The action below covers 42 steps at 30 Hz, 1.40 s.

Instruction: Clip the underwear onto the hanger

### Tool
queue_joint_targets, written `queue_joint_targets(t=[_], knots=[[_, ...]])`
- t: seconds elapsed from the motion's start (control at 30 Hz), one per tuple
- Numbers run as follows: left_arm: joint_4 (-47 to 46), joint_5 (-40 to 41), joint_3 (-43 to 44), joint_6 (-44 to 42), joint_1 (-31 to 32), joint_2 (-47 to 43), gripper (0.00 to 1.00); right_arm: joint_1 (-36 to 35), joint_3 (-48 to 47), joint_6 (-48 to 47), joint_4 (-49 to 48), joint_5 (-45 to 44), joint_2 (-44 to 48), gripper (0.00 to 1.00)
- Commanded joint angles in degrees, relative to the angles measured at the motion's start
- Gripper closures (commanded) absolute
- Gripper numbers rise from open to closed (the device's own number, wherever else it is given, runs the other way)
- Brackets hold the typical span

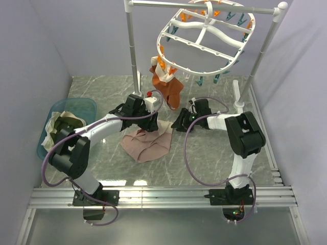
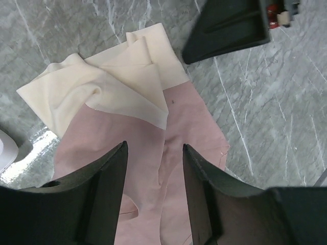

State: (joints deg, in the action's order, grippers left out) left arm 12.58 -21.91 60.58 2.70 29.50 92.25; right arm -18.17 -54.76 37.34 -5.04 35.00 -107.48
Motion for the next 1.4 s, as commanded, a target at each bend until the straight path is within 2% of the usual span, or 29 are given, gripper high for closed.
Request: queue_joint_targets(t=[0.0, 0.13, 0.33, 0.57, 0.63, 0.73, 0.8, 1.13, 1.33, 1.37], knots=[[-1.4, -1.5, -0.6, 1.0, -0.1, -1.1, 0.48, -1.2, -2.9, 2.9, -3.2, -1.5, -3.6, 0.46], [-1.2, -1.3, -0.3, 1.0, 0.0, -0.5, 0.47, -1.7, -3.8, 3.8, -2.9, -0.9, -7.3, 0.56], [-3.5, 0.5, -2.3, -0.1, 3.0, 1.8, 0.46, -1.7, -4.8, 4.0, -2.9, 0.9, -9.6, 1.00], [-7.0, 6.6, -0.7, 1.0, 5.7, 8.0, 0.48, -1.7, -3.6, 4.1, -2.5, 1.8, -7.1, 1.00], [-7.2, 7.3, 0.7, 1.6, 5.7, 10.4, 0.52, -1.6, -2.8, 3.7, -2.4, 2.2, -6.2, 1.00], [-6.6, 8.7, 2.1, 1.9, 5.5, 11.5, 0.83, -1.6, -1.8, 2.8, -1.6, 2.4, -4.4, 1.00], [-5.4, 8.8, 2.5, 2.1, 5.0, 9.7, 1.00, -1.3, -0.4, 1.7, -0.4, 2.4, -3.3, 1.00], [-0.5, 2.1, -1.9, 2.8, -3.4, -5.7, 1.00, 5.7, 5.1, -6.6, 9.2, 2.4, 4.1, 1.00], [-2.5, -0.1, 2.3, 5.4, -9.4, 2.0, 1.00, 12.4, 5.4, -14.0, 17.2, 0.2, 6.4, 1.00], [-2.8, 0.0, 3.1, 5.0, -9.6, 3.2, 0.97, 13.2, 5.3, -15.6, 17.7, -0.3, 6.7, 1.00]])
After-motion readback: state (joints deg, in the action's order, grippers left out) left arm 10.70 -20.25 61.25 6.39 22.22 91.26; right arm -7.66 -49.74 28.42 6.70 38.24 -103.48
